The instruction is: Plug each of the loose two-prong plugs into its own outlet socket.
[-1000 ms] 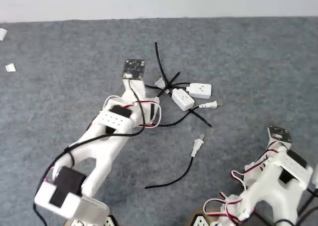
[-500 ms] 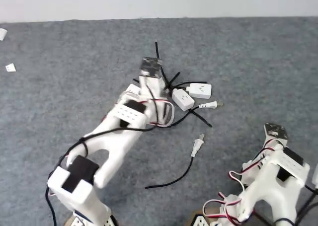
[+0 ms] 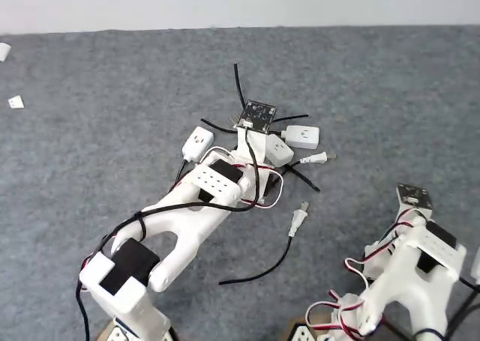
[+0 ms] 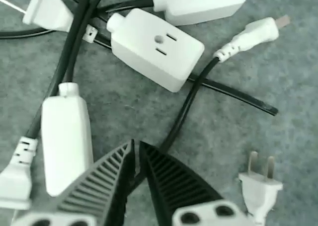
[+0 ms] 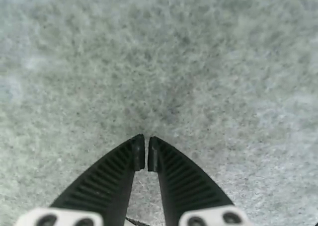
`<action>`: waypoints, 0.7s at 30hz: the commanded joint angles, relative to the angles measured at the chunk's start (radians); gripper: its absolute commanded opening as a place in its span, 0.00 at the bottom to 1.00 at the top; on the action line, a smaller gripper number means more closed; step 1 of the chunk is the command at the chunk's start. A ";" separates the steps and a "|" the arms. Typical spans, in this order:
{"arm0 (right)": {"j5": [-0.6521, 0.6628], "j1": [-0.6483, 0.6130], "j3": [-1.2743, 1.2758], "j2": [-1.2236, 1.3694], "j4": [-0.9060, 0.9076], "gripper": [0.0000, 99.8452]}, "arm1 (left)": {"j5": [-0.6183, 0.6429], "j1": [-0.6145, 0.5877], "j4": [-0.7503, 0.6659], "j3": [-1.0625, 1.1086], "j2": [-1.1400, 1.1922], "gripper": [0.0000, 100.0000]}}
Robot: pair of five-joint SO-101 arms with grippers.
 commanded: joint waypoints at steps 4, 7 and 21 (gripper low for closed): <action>-0.028 -0.012 -0.003 -0.031 -0.015 0.02 | 0.003 0.069 0.137 -0.025 -0.272 0.01; -0.029 -0.012 -0.003 -0.031 -0.015 0.02 | 0.009 -0.025 0.123 0.027 -0.388 0.01; -0.025 -0.008 -0.002 -0.031 -0.015 0.02 | 0.104 -0.186 0.049 -0.177 0.092 0.01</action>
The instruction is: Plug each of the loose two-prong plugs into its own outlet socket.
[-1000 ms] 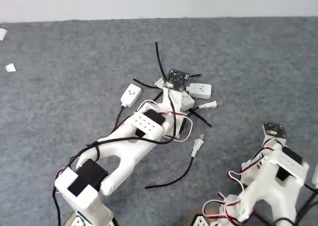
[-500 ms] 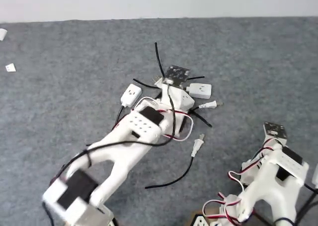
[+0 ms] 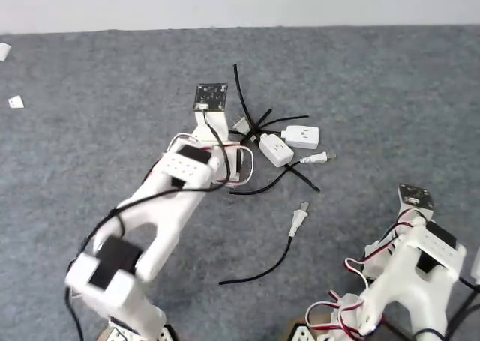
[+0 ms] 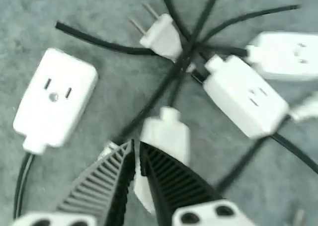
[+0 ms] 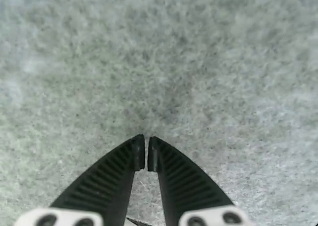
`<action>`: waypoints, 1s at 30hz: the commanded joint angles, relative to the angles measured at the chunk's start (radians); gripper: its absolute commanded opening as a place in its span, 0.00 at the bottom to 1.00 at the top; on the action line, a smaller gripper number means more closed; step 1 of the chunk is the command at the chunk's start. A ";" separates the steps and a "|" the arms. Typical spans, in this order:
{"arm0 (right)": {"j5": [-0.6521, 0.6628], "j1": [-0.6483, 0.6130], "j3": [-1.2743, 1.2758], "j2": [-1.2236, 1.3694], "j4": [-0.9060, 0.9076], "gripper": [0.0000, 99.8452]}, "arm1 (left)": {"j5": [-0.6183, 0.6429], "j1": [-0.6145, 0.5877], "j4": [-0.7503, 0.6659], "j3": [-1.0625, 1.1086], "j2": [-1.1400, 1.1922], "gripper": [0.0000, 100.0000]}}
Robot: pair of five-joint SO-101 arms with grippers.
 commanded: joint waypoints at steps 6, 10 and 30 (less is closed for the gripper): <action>-0.008 -0.012 -0.002 -0.031 -0.015 0.02 | 0.011 0.074 0.106 -0.182 0.107 0.01; -0.006 -0.012 -0.002 -0.031 -0.015 0.02 | 0.005 0.147 0.109 -0.179 0.107 0.01; -0.006 -0.015 -0.002 -0.031 -0.015 0.02 | -0.061 0.204 -0.005 -0.151 0.018 0.01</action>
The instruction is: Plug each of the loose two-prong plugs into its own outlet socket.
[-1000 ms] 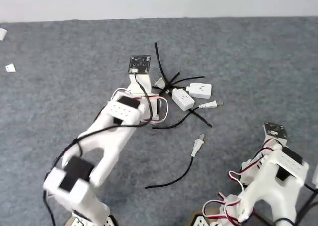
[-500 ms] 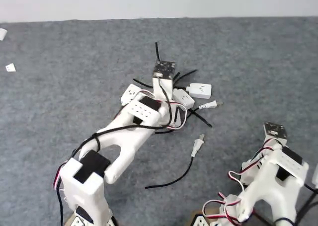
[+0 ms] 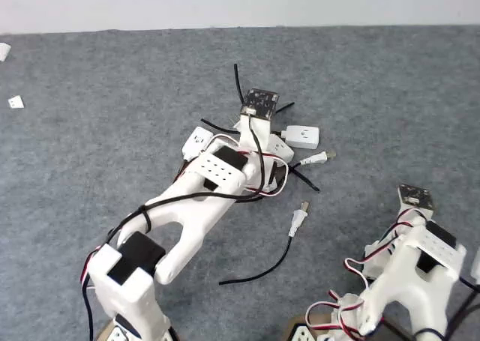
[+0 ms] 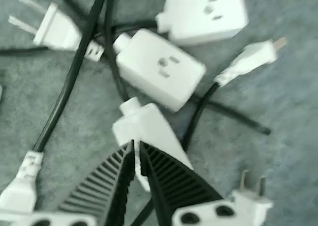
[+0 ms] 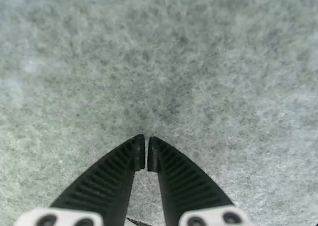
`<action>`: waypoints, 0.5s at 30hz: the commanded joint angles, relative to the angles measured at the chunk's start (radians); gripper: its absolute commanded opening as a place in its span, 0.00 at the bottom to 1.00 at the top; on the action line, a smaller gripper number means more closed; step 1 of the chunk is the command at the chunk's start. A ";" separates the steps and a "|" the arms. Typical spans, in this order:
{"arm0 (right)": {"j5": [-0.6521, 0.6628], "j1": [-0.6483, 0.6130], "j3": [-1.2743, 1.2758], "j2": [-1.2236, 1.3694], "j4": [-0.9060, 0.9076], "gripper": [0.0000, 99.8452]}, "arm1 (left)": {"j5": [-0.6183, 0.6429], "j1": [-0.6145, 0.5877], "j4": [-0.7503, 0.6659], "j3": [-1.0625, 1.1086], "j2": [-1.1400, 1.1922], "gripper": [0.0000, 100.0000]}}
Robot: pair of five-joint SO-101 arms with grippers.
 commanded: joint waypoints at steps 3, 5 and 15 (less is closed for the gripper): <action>-0.006 -0.013 -0.002 -0.031 -0.015 0.02 | 0.012 0.041 -0.141 0.005 -0.031 0.01; -0.006 -0.013 -0.002 -0.031 -0.015 0.02 | 0.012 0.043 -0.143 -0.002 -0.002 0.01; -0.005 -0.013 -0.002 -0.031 -0.015 0.02 | 0.081 0.032 0.193 -0.321 0.226 0.01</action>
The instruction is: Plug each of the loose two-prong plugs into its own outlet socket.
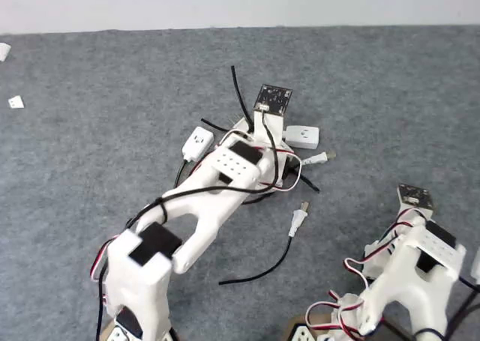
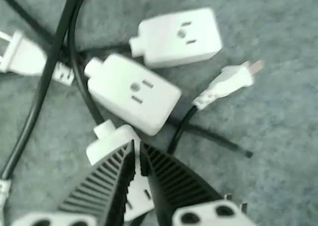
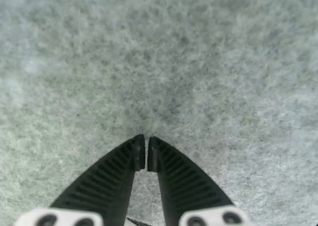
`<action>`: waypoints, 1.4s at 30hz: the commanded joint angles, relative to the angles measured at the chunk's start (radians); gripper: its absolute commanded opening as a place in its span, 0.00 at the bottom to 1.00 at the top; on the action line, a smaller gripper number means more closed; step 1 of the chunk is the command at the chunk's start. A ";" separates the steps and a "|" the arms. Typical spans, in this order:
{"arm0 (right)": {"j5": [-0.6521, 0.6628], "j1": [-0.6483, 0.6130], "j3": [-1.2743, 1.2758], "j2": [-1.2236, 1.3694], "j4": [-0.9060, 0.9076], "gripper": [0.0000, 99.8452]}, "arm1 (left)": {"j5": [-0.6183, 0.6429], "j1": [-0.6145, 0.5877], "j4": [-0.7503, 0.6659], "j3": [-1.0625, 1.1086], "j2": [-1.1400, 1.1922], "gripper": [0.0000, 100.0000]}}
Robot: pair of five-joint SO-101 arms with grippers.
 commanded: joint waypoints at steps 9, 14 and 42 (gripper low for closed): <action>-0.005 -0.012 -0.003 -0.031 -0.015 0.02 | 0.031 -0.018 0.301 -0.288 0.175 0.01; -0.005 -0.012 -0.003 -0.031 -0.015 0.02 | 0.026 -0.015 0.298 -0.303 0.166 0.01; -0.006 -0.035 0.005 -0.031 -0.021 0.02 | 0.141 -0.029 -0.064 0.269 -0.247 0.25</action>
